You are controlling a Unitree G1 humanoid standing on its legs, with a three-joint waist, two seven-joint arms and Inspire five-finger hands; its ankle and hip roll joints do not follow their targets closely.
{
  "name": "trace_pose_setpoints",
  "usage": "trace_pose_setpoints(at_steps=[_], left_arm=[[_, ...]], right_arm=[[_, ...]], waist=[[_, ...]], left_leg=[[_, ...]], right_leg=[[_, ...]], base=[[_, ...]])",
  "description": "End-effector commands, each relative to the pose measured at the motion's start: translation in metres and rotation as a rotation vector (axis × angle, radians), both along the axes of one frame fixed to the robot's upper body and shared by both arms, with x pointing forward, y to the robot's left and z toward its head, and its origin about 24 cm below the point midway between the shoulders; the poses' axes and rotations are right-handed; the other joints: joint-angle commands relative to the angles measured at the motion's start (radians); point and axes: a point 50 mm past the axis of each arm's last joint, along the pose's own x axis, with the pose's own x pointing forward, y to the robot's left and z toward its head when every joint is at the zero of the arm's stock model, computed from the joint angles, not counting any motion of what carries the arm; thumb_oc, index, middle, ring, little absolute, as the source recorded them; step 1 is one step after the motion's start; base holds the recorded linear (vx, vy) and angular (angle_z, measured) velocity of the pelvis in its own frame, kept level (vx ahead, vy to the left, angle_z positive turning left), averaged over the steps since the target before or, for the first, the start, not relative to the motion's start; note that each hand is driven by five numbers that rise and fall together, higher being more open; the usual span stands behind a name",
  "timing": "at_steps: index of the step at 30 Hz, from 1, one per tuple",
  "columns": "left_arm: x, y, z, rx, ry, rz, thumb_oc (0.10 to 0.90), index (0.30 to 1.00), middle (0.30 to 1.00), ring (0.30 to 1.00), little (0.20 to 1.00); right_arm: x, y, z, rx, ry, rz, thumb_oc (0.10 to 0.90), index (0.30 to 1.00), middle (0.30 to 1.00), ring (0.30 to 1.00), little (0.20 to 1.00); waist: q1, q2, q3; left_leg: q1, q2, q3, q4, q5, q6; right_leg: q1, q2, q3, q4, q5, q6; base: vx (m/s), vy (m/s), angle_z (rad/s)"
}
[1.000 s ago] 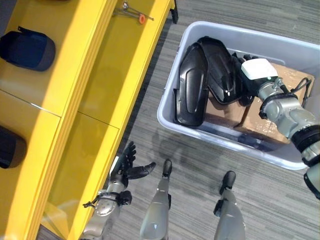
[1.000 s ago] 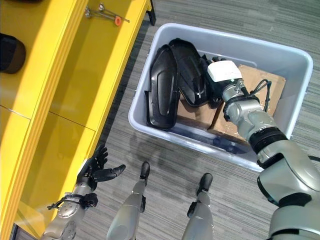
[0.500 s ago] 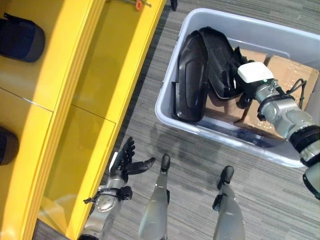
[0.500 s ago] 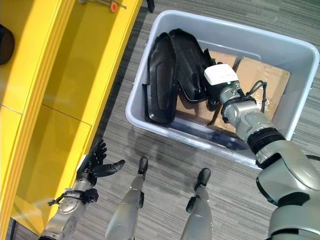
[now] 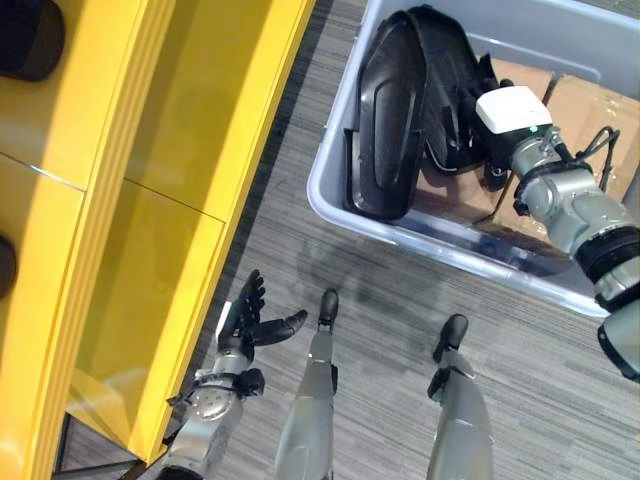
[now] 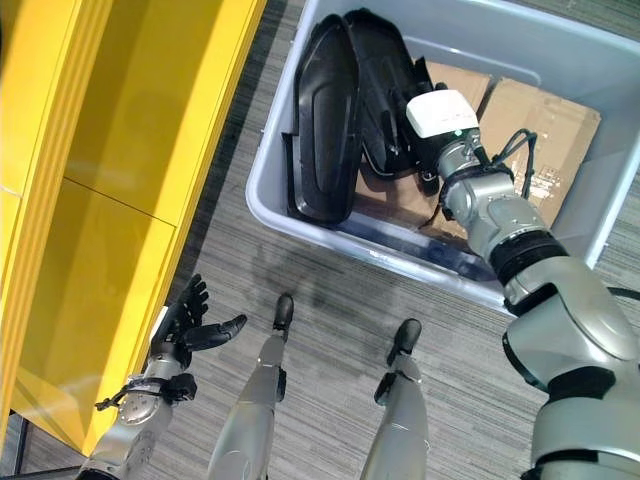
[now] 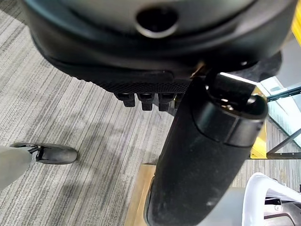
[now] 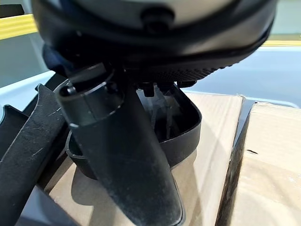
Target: Move parts from the plastic box to the shelf.
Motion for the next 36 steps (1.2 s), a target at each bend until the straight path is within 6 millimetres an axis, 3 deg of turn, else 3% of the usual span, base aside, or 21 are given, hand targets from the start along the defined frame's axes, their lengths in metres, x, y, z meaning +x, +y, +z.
trace_pose_setpoints(at_steps=[1, 3, 4, 5, 13, 17, 24, 29, 31, 36], left_arm=[[0.017, -0.004, 0.040, 0.015, -0.206, -0.022, 0.900, 1.000, 1.000, 1.000, 1.000], [0.018, -0.004, 0.041, 0.014, -0.210, -0.019, 0.900, 1.000, 1.000, 1.000, 1.000], [0.020, -0.005, 0.041, 0.013, -0.215, -0.016, 0.900, 1.000, 1.000, 1.000, 1.000], [0.020, -0.006, 0.041, 0.012, -0.214, -0.020, 0.900, 1.000, 1.000, 1.000, 1.000], [0.023, -0.011, 0.042, 0.010, -0.227, -0.019, 0.900, 1.000, 1.000, 1.000, 1.000], [0.025, -0.016, 0.042, 0.001, -0.228, -0.028, 0.900, 1.000, 1.000, 1.000, 1.000], [0.021, -0.016, 0.036, -0.003, -0.207, -0.006, 0.900, 1.000, 1.000, 1.000, 1.000], [0.020, -0.016, 0.035, 0.007, -0.200, -0.015, 0.900, 1.000, 1.000, 1.000, 1.000], [0.020, -0.017, 0.035, 0.014, -0.196, -0.025, 0.900, 1.000, 1.000, 1.000, 1.000], [0.018, -0.011, 0.033, 0.028, -0.184, -0.016, 0.900, 1.000, 1.000, 1.000, 1.000]], right_arm=[[0.000, -0.013, 0.004, -0.186, -0.022, -0.072, 0.900, 1.000, 1.000, 1.000, 1.000], [0.000, -0.017, -0.003, -0.208, -0.005, -0.093, 0.900, 1.000, 1.000, 1.000, 1.000], [0.000, -0.021, -0.013, -0.230, 0.028, -0.115, 0.496, 0.435, 0.435, 0.435, 0.435], [0.000, -0.023, -0.020, -0.243, 0.050, -0.124, 0.400, 0.300, 0.300, 0.300, 0.300], [-0.004, -0.034, -0.060, -0.217, 0.140, -0.163, 0.400, 0.300, 0.300, 0.300, 0.300], [-0.010, -0.038, -0.088, -0.084, 0.159, -0.182, 0.400, 0.300, 0.300, 0.300, 0.300], [-0.021, -0.050, -0.116, 0.112, 0.137, -0.253, 0.400, 0.300, 0.300, 0.300, 0.300], [-0.028, -0.063, -0.123, 0.102, 0.132, -0.307, 0.400, 0.300, 0.300, 0.300, 0.300], [-0.035, -0.079, -0.124, 0.115, 0.114, -0.356, 0.400, 0.300, 0.300, 0.300, 0.300], [-0.041, -0.090, -0.119, 0.084, 0.091, -0.365, 0.400, 0.300, 0.300, 0.300, 0.300]], waist=[[0.053, -0.024, 0.087], [0.057, -0.022, 0.092], [0.059, -0.020, 0.097], [0.059, -0.019, 0.099], [0.061, -0.007, 0.099], [0.055, 0.001, 0.099], [0.039, -0.002, 0.099], [0.029, -0.008, 0.099], [0.016, -0.017, 0.088], [-0.002, -0.038, 0.062]], left_leg=[[0.071, 0.039, 0.004, -0.070, 0.072, -0.025], [0.066, 0.037, 0.003, -0.070, 0.070, -0.024], [0.062, 0.035, 0.002, -0.070, 0.069, -0.024], [0.060, 0.034, 0.000, -0.070, 0.069, -0.024], [0.056, 0.023, -0.004, -0.070, 0.066, -0.021], [0.062, 0.018, -0.004, -0.070, 0.060, -0.018], [0.090, 0.013, 0.007, -0.070, 0.054, -0.014], [0.116, 0.013, 0.016, -0.070, 0.050, -0.016], [0.138, 0.012, 0.025, -0.070, 0.045, -0.018], [0.176, 0.016, 0.041, -0.070, 0.035, -0.016]], right_leg=[[0.080, 0.002, -0.003, -0.105, 0.049, 0.011], [0.076, 0.000, -0.004, -0.103, 0.048, 0.012], [0.076, -0.003, -0.006, -0.103, 0.048, 0.012], [0.076, -0.005, -0.008, -0.104, 0.049, 0.013], [0.081, -0.013, -0.014, -0.109, 0.055, 0.015], [0.094, -0.021, -0.017, -0.115, 0.059, 0.018], [0.131, -0.020, -0.012, -0.135, 0.068, 0.020], [0.167, -0.019, -0.012, -0.164, 0.084, 0.025], [0.200, -0.017, -0.011, -0.192, 0.098, 0.030], [0.245, -0.012, -0.005, -0.226, 0.118, 0.034]], base=[[0.00, -0.009, 0.10], [0.00, -0.008, 0.06], [0.00, 0.000, 0.00], [0.00, 0.000, 0.00], [0.00, 0.010, 0.06], [0.00, 0.006, 0.01], [-0.02, 0.021, 0.02], [-0.03, 0.032, -0.02], [-0.04, 0.038, 0.04], [-0.01, 0.024, 0.01]])
